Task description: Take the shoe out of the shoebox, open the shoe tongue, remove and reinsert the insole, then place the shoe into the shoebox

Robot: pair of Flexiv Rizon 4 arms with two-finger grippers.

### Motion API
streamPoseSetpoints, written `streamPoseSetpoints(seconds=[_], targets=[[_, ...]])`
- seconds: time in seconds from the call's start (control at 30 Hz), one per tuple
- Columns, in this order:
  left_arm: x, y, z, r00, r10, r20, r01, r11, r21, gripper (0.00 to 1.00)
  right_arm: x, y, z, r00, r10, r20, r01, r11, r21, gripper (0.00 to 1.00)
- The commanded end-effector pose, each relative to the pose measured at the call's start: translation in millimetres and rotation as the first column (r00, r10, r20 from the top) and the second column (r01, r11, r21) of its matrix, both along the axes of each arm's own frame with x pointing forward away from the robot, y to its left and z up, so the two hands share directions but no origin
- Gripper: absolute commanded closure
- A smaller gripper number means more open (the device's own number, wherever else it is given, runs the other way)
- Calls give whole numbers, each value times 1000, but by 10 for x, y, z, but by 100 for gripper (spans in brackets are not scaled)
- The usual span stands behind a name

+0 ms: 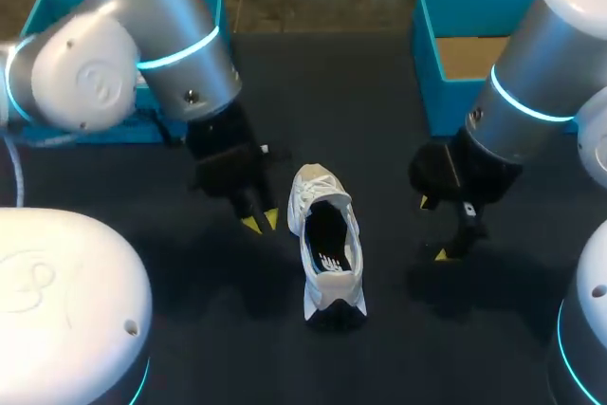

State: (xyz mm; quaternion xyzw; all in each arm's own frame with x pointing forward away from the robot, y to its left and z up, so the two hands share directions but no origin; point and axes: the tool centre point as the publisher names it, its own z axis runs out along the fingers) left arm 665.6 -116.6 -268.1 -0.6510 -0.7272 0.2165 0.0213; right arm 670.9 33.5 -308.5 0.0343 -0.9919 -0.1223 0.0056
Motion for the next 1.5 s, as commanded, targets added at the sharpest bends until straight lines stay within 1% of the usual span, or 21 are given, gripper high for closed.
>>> streamPoseSetpoints(seconds=[0.03, 0.23, 0.27, 0.33, 0.37, 0.43, 0.47, 0.5, 0.63, 0.93, 0.97, 1.03, 1.13, 1.23, 1.27, 1.5], targets=[[97, 23, 51, 997, -54, -54, 59, 994, 95, 100, -7, -2, -5, 1000, 0, 2, 0, 1000, -1, 0], [97, 23, 51, 997, -54, -54, 59, 994, 95, 100, -7, -2, -5, 1000, 0, 2, 0, 1000, -1, 0], [97, 23, 51, 997, -54, -54, 59, 994, 95, 100, -1, -61, 10, 1000, -2, -1, 2, 1000, -2, 0], [97, 23, 51, 997, -54, -54, 59, 994, 95, 100, 5, -179, 31, 999, -22, -42, 21, 1000, -14, 0], [97, 23, 51, 997, -54, -54, 59, 994, 95, 100, -4, -211, 46, 999, -21, -41, 21, 1000, -13, 0], [52, -47, 28, 993, -107, -39, 111, 987, 119, 100, -17, -278, 77, 999, -24, -40, 24, 1000, -16, 0], [32, -83, 13, 988, -146, -58, 153, 980, 127, 100, -25, -321, 97, 999, -20, -36, 19, 1000, -14, 0], [13, -101, -9, 987, -155, -42, 159, 978, 132, 100, -28, -345, 106, 1000, -8, -28, 8, 1000, -5, 0], [31, -110, -42, 977, -203, -67, 211, 967, 144, 100, -37, -464, 122, 1000, 9, -15, -9, 1000, 17, 0], [31, -110, -42, 977, -203, -67, 211, 967, 144, 100, -37, -464, 122, 1000, 9, -15, -9, 1000, 17, 0], [34, -195, -61, 977, -210, -44, 214, 963, 161, 100, -37, -464, 122, 1000, 9, -15, -9, 1000, 17, 0], [33, -315, -85, 966, -257, -44, 260, 950, 171, 100, -37, -464, 122, 1000, 9, -15, -9, 1000, 17, 0], [49, -426, -110, 953, -301, -30, 301, 934, 194, 100, -37, -464, 122, 1000, 9, -15, -9, 1000, 17, 0], [117, -526, -33, 942, -336, -15, 331, 921, 206, 100, -37, -464, 122, 1000, 9, -15, -9, 1000, 17, 0], [141, -549, 8, 937, -349, -11, 344, 915, 211, 100, -37, -464, 122, 1000, 9, -15, -9, 1000, 17, 0], [141, -549, 8, 937, -349, -11, 344, 915, 211, 100, -37, -464, 122, 1000, 9, -15, -9, 1000, 17, 0]])
